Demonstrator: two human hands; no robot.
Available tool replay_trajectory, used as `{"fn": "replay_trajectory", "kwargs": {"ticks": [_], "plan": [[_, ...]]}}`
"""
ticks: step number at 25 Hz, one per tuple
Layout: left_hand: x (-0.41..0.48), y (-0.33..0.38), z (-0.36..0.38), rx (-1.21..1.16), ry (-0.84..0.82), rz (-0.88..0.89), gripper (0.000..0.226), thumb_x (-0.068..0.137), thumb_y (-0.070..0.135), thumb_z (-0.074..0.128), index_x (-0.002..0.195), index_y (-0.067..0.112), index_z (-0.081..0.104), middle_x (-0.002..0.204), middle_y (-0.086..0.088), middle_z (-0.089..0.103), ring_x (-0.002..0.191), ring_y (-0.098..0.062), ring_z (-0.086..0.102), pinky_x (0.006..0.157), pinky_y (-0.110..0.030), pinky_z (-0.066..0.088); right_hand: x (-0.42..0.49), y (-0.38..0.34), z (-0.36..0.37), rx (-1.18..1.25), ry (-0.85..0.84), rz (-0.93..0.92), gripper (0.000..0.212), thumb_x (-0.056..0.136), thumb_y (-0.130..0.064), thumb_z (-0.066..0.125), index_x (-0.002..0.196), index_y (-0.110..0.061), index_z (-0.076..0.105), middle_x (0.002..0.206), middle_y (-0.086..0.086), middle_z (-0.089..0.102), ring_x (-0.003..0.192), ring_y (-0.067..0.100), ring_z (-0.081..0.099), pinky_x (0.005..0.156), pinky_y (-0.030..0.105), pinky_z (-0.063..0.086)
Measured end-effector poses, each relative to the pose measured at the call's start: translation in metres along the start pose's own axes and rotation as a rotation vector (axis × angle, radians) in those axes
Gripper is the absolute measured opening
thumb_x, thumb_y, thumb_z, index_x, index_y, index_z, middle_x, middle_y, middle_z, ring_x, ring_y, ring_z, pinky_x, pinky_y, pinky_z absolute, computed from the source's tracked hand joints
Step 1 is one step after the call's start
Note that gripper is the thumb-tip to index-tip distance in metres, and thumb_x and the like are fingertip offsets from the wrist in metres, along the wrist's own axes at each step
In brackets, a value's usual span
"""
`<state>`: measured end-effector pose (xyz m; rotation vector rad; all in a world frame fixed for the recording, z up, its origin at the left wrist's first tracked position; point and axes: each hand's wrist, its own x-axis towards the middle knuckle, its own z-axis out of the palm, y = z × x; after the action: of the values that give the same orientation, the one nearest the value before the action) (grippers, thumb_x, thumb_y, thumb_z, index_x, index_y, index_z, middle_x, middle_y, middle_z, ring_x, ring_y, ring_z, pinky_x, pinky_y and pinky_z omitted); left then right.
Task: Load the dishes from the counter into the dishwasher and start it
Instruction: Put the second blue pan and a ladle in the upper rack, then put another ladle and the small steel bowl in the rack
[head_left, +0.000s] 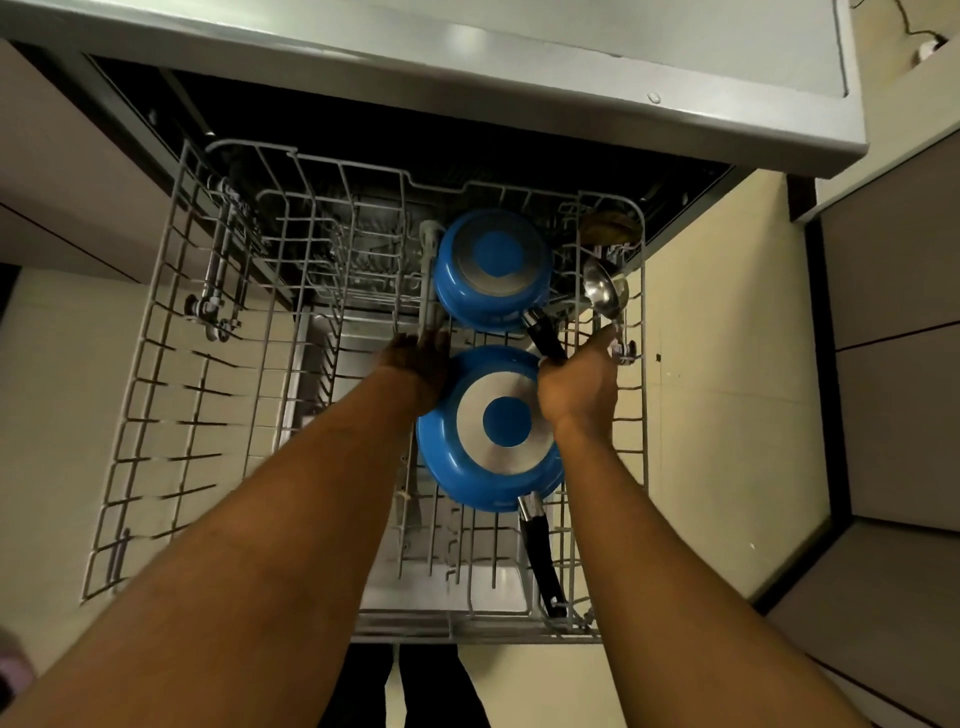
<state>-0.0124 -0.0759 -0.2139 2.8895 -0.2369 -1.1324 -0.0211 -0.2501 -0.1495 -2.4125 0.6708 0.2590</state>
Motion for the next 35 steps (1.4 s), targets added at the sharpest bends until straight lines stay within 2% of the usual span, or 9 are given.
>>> {"fn": "replay_trajectory", "kwargs": {"ticks": [3, 5, 7, 9, 12, 14, 20, 27, 35], "plan": [[-0.028, 0.005, -0.003, -0.038, 0.042, -0.009, 0.075, 0.103, 0.035, 0.039, 0.156, 0.012, -0.009, 0.164, -0.012, -0.006, 0.151, -0.030, 0.002, 0.122, -0.045, 0.004, -0.023, 0.007, 0.010, -0.163, -0.013, -0.099, 0.061, 0.086, -0.022, 0.066, 0.139, -0.008, 0.038, 0.134, 0.014, 0.050, 0.118, 0.035, 0.054, 0.094, 0.044, 0.050], [-0.048, 0.009, -0.001, -0.040, 0.082, -0.003, 0.076, 0.101, 0.031, 0.040, 0.156, 0.015, -0.010, 0.165, -0.009, -0.007, 0.151, -0.030, 0.001, 0.123, -0.045, 0.004, -0.045, 0.009, 0.014, -0.295, -0.018, -0.173, 0.062, 0.089, -0.030, 0.063, 0.142, -0.009, 0.039, 0.148, 0.015, 0.036, 0.135, 0.035, 0.038, 0.111, 0.048, 0.035], [-0.063, 0.013, -0.002, -0.042, 0.104, -0.028, 0.076, 0.100, 0.027, 0.042, 0.156, 0.016, -0.008, 0.165, -0.008, -0.005, 0.151, -0.030, 0.001, 0.123, -0.046, 0.004, -0.064, 0.009, 0.013, -0.374, -0.004, -0.233, 0.065, 0.092, -0.035, 0.057, 0.147, -0.009, 0.033, 0.157, 0.015, 0.021, 0.146, 0.034, 0.017, 0.120, 0.046, 0.016], [-0.077, 0.017, -0.004, -0.064, 0.154, -0.047, 0.079, 0.097, 0.026, 0.047, 0.157, 0.018, -0.004, 0.165, -0.009, 0.001, 0.151, -0.031, 0.004, 0.122, -0.049, 0.006, -0.079, 0.008, 0.010, -0.414, -0.044, -0.263, 0.065, 0.095, -0.036, 0.054, 0.148, -0.009, 0.030, 0.159, 0.014, 0.016, 0.148, 0.032, 0.008, 0.120, 0.045, 0.008], [-0.116, 0.024, -0.003, -0.099, 0.171, -0.083, 0.080, 0.094, 0.031, 0.052, 0.157, 0.016, 0.005, 0.163, -0.012, 0.013, 0.150, -0.033, 0.012, 0.121, -0.052, 0.011, -0.110, 0.004, 0.002, -0.431, -0.151, -0.294, 0.063, 0.095, -0.039, 0.053, 0.146, -0.010, 0.032, 0.159, 0.013, 0.019, 0.148, 0.031, 0.009, 0.120, 0.045, 0.008], [-0.153, 0.025, -0.005, -0.172, 0.165, -0.113, 0.079, 0.097, 0.034, 0.050, 0.157, 0.016, 0.003, 0.164, -0.010, 0.009, 0.151, -0.032, 0.008, 0.121, -0.052, 0.008, -0.136, -0.002, -0.005, -0.429, -0.189, -0.337, 0.064, 0.096, -0.039, 0.052, 0.147, -0.010, 0.030, 0.159, 0.013, 0.020, 0.148, 0.031, 0.009, 0.120, 0.046, 0.008], [-0.263, -0.008, 0.011, -0.292, 0.117, -0.235, 0.080, 0.095, 0.023, 0.045, 0.157, 0.017, -0.005, 0.165, -0.008, -0.003, 0.152, -0.029, 0.001, 0.122, -0.049, 0.006, -0.218, -0.017, -0.015, -0.446, -0.278, -0.408, 0.066, 0.097, -0.042, 0.049, 0.151, -0.012, 0.024, 0.161, 0.012, 0.013, 0.149, 0.030, 0.002, 0.122, 0.046, 0.006], [-0.350, -0.113, -0.013, -0.388, 0.224, -0.299, 0.079, 0.096, 0.023, 0.048, 0.158, 0.017, -0.001, 0.165, -0.009, -0.004, 0.151, -0.031, 0.001, 0.121, -0.050, 0.005, -0.295, -0.123, 0.001, -0.518, -0.237, -0.602, 0.070, 0.098, -0.042, 0.046, 0.153, -0.008, 0.019, 0.161, 0.012, 0.011, 0.149, 0.029, 0.002, 0.121, 0.044, 0.003], [-0.470, -0.299, -0.013, -0.417, 0.480, -0.402, 0.073, 0.101, 0.039, 0.043, 0.158, 0.017, 0.003, 0.165, -0.009, -0.002, 0.151, -0.031, 0.001, 0.122, -0.050, 0.007, -0.463, -0.285, 0.093, -0.432, -0.211, -0.828, 0.071, 0.097, -0.040, 0.048, 0.153, -0.008, 0.019, 0.161, 0.013, 0.010, 0.149, 0.029, 0.000, 0.121, 0.043, 0.003]]}}
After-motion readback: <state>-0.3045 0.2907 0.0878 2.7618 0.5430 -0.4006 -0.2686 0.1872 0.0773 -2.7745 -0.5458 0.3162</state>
